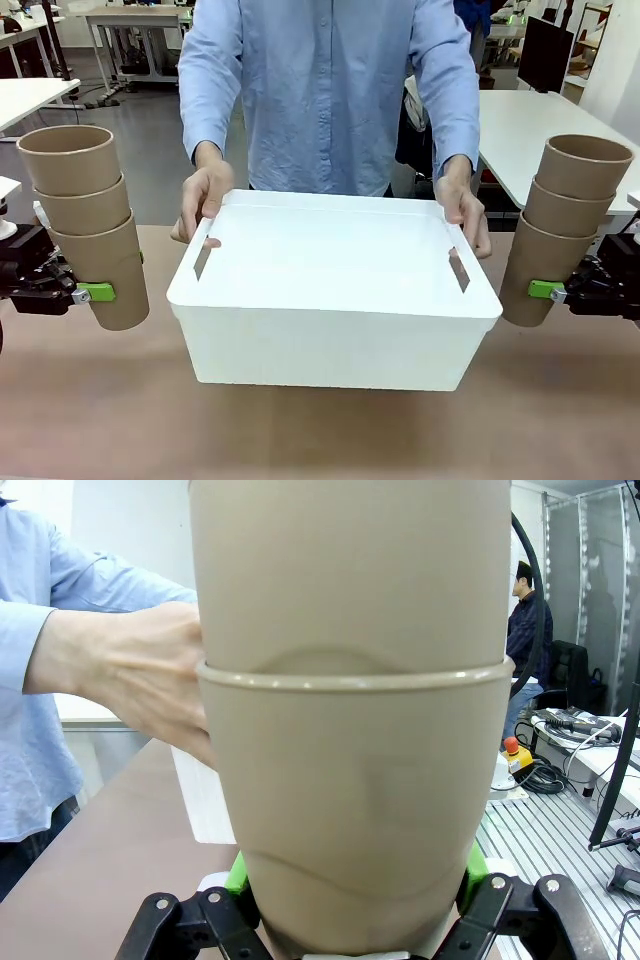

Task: Stack the cups and store them in the basket.
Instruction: Place the stack of Reusable plastic cups into the Pantry Basket.

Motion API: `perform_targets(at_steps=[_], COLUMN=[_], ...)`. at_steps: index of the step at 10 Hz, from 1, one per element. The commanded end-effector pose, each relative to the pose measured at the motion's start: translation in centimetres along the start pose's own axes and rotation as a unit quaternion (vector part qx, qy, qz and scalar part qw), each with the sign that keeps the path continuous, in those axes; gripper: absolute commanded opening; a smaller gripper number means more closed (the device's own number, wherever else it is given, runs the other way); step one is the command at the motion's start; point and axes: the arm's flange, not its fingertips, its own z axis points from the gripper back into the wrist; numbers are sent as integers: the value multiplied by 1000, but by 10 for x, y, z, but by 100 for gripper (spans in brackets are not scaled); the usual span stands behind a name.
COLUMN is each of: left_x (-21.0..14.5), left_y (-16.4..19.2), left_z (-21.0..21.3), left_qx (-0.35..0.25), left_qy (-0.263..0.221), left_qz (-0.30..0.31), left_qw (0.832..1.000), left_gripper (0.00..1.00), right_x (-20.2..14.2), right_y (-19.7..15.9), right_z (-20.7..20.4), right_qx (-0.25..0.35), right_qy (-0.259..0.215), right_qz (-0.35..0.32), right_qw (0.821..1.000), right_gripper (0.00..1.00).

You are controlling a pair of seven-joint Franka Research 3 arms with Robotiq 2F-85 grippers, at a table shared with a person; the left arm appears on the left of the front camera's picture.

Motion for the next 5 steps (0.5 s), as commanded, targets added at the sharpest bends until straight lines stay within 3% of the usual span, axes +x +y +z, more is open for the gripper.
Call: perform_targets(at_steps=[1,5], left_x=[3,3], left_y=[0,0], left_z=[-1,-1], left_qx=[-2,-2], left_qy=[-6,-6], left_qz=[-2,-2], left_qw=[1000,1000], left_gripper=[85,85], right_x=[3,3], right_y=[0,0], right_z=[0,0], right_qx=[0,0], right_qy=[0,0], right_qz=[3,3], right_qw=[1000,1000], right_gripper=[84,84])
